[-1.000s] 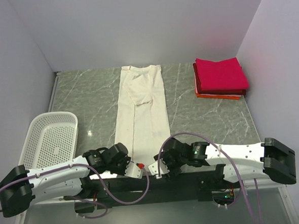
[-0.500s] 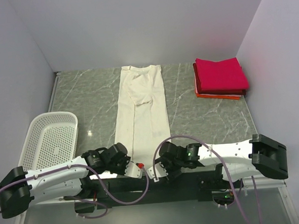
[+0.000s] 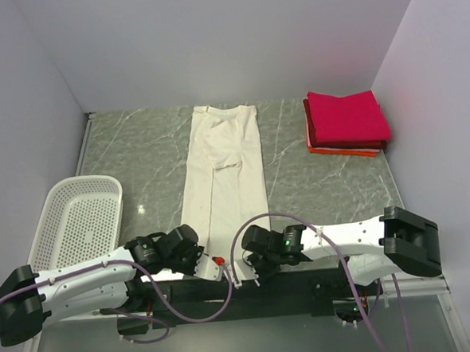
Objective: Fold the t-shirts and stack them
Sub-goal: Fold the tshirt
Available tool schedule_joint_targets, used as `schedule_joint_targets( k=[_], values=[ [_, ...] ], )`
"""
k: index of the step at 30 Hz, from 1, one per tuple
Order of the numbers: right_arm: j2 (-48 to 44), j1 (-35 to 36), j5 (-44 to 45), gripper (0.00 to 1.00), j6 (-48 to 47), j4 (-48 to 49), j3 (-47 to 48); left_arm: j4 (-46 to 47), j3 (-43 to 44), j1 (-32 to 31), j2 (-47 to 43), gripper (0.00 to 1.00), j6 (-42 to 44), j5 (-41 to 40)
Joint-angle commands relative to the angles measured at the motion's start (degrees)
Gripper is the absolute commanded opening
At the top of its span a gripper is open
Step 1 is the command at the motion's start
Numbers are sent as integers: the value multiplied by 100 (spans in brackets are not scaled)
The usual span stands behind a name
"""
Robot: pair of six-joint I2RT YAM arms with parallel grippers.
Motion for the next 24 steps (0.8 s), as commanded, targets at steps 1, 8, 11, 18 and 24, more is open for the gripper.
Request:
schedule_joint_targets(
  k=[1,8,11,18,24],
  values=[
    [36,-158,929,0,33,110,11,58,116,-13,-110,0,26,86],
    [-482,-878,508,0,138,-136,301,75,370,-5,-119,0,17,218],
    [-694,-1414,217,0,86,-320,547,23,617,13,3,0,140,175],
    [-362,-2522,-328,0,-90,-716,1548,259,1425,978,583,0,1054,455],
    [595,-3453,-363,0,-47,-699,2541,874,2154,2297,1646,0,1625,894]
  ],
)
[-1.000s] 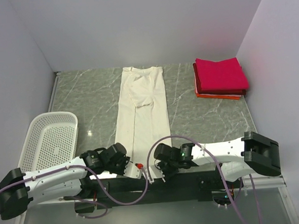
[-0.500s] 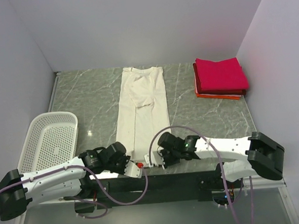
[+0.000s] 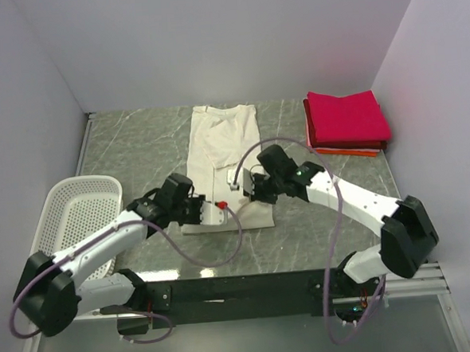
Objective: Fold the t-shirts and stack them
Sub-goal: Fold the tshirt
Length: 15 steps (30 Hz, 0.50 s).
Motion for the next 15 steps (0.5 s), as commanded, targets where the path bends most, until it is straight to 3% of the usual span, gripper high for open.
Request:
schedule_joint_targets(
  k=[1,6,15],
  values=[
    [573,-495,-112,0,2,-50,705,638,640,625,593,0,568,578],
    [1565,-1057,81,0,116,21,1654,1052,1467,1478,1841,0,735,1167],
    [2885,-1462,310,0,379,381,2842,1220,2961,1963,3512,0,850,1545]
  ],
)
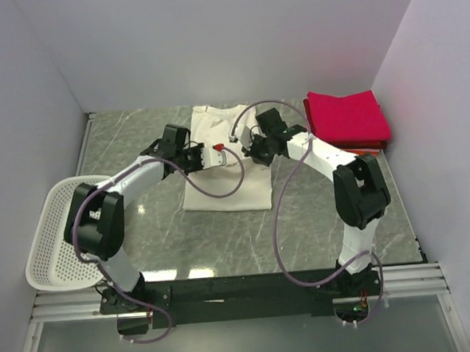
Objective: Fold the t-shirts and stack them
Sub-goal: Fold the tshirt
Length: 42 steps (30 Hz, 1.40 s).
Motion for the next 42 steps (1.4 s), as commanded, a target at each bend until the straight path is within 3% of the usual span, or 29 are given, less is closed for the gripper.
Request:
schedule_joint_targets(
  k=[1,15,26,27,28,29,30,31,33,34,38,39,41,42],
  values=[
    [304,-81,139,0,185,239,552,214,566,143,358,0,179,440],
    [1491,-213,385,0,308,108,2046,320,1120,661,1133,0,135,694],
    [1860,-292,605,0,361,19,2460,443,1376,661,1440,0,-41,721],
    [1878,-318,649,13,396,45,2495,617,1367,661,1458,2,-111,617],
    [1896,-310,728,25,448,98,2496,836,1333,661,1449,8,-259,494],
    [1887,-310,989,39,640,342,2444,1160,1289,661,1432,37,-983,275],
    [1870,-327,1122,53,781,545,2400,1938,1323,661,1440,53,-1512,-493],
    [1800,-379,1220,58,1061,860,2356,2094,1376,670,1397,63,-2301,-744],
    [1686,-432,1308,70,1309,1073,2276,2645,1246,749,1222,74,-2615,-1018],
    [1572,-459,1317,71,1432,1178,2259,2954,1079,758,881,83,-2695,-1098],
    [1098,-669,468,70,1294,961,1883,3028,131,784,-122,85,-1873,-468],
    [957,-679,-292,70,657,777,1759,2722,-20,784,-507,84,-1008,-126],
    [483,-661,-1201,68,-564,-293,1260,1353,-414,741,-852,81,-98,753],
    [264,-644,-1832,68,-1763,-558,952,1096,-582,680,-1132,81,263,808]
  ],
)
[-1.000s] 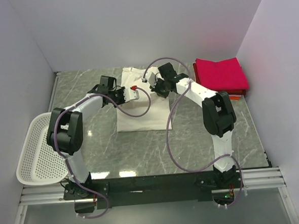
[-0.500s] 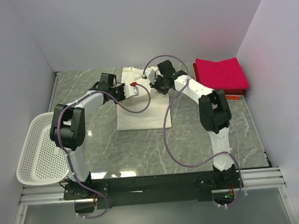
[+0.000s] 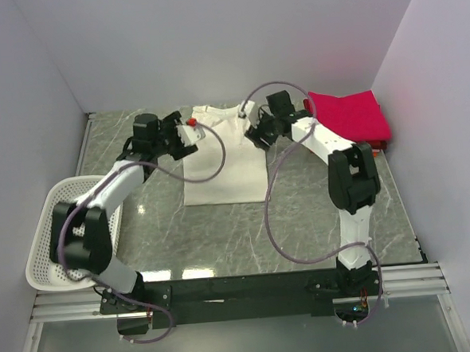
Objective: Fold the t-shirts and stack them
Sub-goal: Fold the tshirt
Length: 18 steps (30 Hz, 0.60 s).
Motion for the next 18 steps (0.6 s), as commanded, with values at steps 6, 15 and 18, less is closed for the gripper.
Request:
schedule_joint_targets(
  k=[6,15,18],
  values=[
    [-2463,910,-1074,75,-3091,-433,-3253,-1469,-1821,-896,-1321,80,1384,573],
    [-2394,1660,360,75,-1658,729,-4029,-1022,-2384,-1108,-865,79,1059,248],
    [-2192,1677,580,75,-1586,896,-4029,-881,-2270,-1046,-461,76,1067,178]
  ],
)
